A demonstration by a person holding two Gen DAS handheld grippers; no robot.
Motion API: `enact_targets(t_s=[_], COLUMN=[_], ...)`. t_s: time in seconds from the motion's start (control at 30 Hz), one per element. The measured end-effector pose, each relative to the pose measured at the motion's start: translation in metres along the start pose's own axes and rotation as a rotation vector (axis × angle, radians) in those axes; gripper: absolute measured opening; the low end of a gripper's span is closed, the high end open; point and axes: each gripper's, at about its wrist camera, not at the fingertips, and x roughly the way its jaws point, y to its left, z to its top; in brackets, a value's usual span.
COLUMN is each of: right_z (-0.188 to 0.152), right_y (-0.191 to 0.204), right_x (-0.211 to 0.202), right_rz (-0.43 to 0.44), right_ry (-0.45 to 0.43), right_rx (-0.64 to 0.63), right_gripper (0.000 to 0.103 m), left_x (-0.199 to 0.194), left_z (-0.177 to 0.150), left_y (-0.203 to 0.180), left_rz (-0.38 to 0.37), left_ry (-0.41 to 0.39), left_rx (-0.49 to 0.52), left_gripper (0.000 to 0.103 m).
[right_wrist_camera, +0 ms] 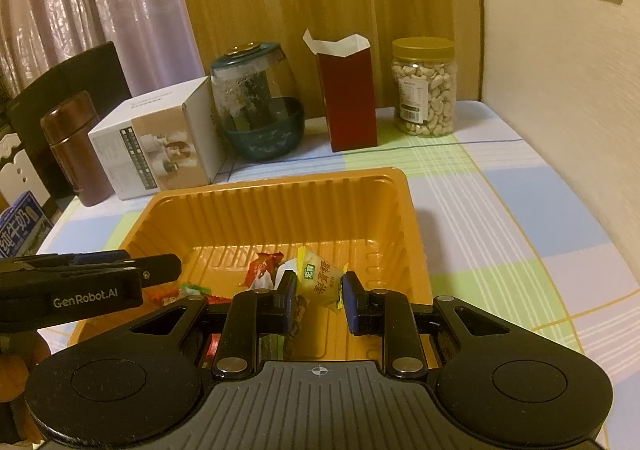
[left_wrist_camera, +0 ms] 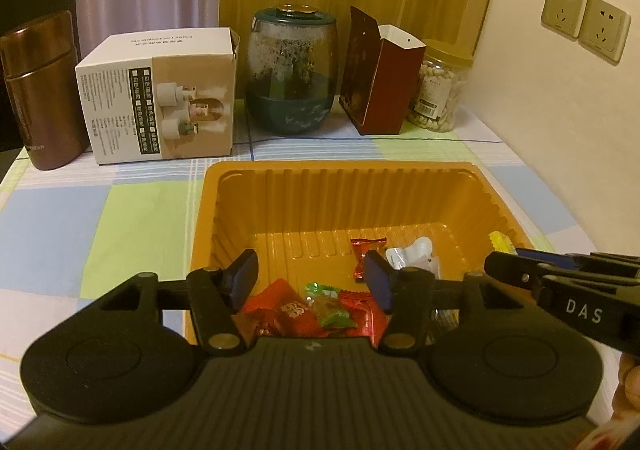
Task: Organize snacks
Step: 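Open both grippers to drop the candies into the tray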
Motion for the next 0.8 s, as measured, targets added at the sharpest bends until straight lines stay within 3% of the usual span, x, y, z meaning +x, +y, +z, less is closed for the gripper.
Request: enact_targets(t_s=[0.8], right_z=[0.0011], right_y=[-0.004], right_x=[-0.0023], right_rz=[0.009], right_ry=[-0.02], right_rx=[0.027], right_gripper=[0.025], left_x=[-0.0021], left_z=[0.0011], left_y=[-0.003], left_rz=[-0.003], left_ry=[0.002], left_rx=[0.016], left_gripper=[0.055])
